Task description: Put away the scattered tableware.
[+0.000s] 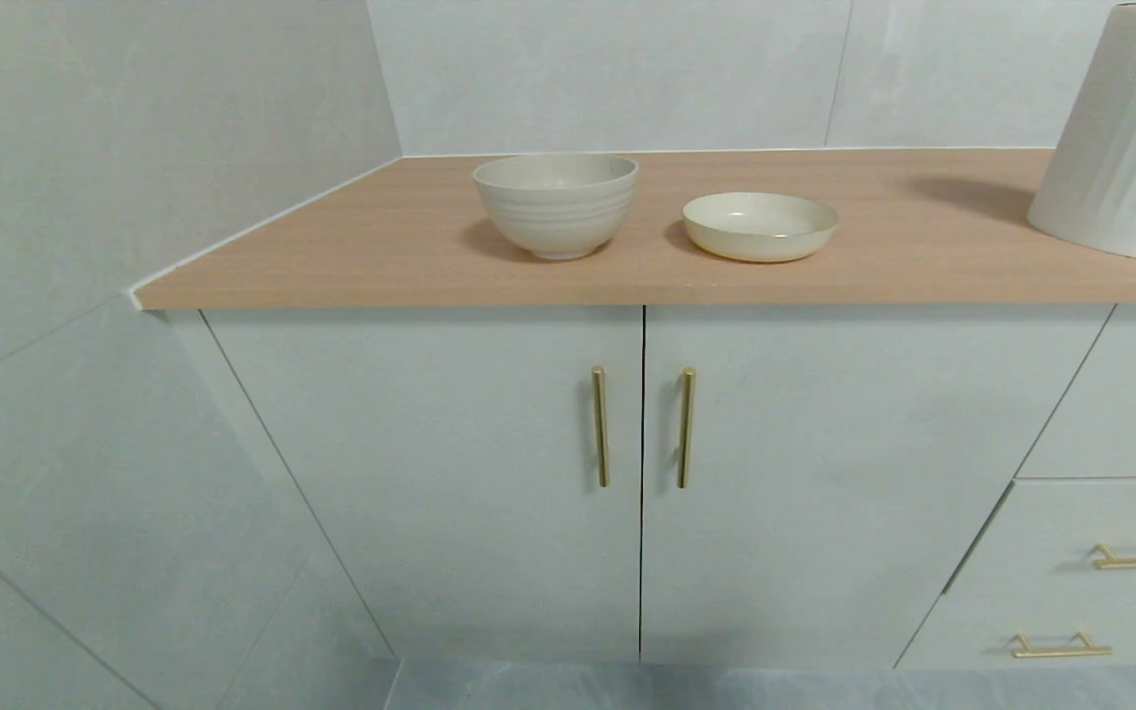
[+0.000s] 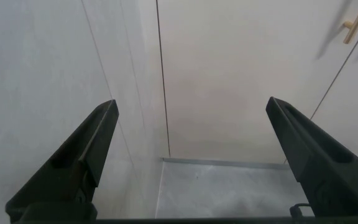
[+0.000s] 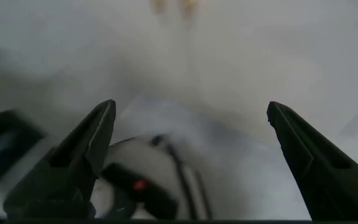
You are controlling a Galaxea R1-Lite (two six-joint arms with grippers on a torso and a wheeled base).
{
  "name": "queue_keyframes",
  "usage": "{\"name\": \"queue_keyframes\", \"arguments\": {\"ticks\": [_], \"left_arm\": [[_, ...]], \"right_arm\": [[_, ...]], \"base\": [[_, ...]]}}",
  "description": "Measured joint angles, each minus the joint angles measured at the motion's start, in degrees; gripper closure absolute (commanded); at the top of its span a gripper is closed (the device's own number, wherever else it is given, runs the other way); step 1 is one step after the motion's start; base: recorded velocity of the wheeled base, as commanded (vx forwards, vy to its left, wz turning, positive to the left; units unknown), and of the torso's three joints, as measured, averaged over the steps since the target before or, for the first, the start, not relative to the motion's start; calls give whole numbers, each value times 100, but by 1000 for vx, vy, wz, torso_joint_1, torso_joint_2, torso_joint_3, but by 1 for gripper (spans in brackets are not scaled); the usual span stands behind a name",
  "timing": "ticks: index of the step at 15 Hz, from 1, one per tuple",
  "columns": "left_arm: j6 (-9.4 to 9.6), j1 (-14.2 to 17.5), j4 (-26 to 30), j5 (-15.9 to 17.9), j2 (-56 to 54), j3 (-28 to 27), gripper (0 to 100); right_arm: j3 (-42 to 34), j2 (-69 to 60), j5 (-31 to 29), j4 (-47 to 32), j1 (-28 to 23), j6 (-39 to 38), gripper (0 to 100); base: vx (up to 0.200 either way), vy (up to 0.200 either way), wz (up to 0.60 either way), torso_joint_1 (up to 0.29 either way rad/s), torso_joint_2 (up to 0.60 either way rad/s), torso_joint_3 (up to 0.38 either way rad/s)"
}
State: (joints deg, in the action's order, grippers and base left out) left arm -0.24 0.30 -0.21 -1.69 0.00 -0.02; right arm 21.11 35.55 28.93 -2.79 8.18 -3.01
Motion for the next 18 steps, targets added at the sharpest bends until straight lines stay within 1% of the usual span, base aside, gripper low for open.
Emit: {"name": "queue_keyframes", "arguments": {"ticks": [3, 6, 9, 12, 14, 15, 18], "left_arm": [[0, 0, 5, 0, 0, 0, 0], [0, 2, 2, 0, 0, 2, 0], [2, 2, 5, 0, 0, 2, 0], [0, 2, 0, -2, 0, 2, 0], [2, 2, 0, 0, 0, 2, 0], [0, 2, 2, 0, 0, 2, 0], [0, 0, 0, 0, 0, 0, 0]], "right_arm": [[341, 1902, 167, 1412, 898, -183, 0], [855, 3722, 274, 2772, 1392, -610, 0], [1769, 5114, 386, 3424, 1790, -1326, 0], [2403, 6071, 405, 4025, 2020, -1660, 0], [2494, 6533, 230, 4585, 2072, -1686, 0], [2494, 6734, 46, 4838, 2078, -1686, 0], [2494, 7112, -46, 5332, 2116, -1691, 0]], "base": [[0, 0, 0, 0, 0, 0], [0, 0, 0, 0, 0, 0], [0, 0, 0, 0, 0, 0], [0, 0, 0, 0, 0, 0], [0, 0, 0, 0, 0, 0], [0, 0, 0, 0, 0, 0], [0, 0, 0, 0, 0, 0]]}}
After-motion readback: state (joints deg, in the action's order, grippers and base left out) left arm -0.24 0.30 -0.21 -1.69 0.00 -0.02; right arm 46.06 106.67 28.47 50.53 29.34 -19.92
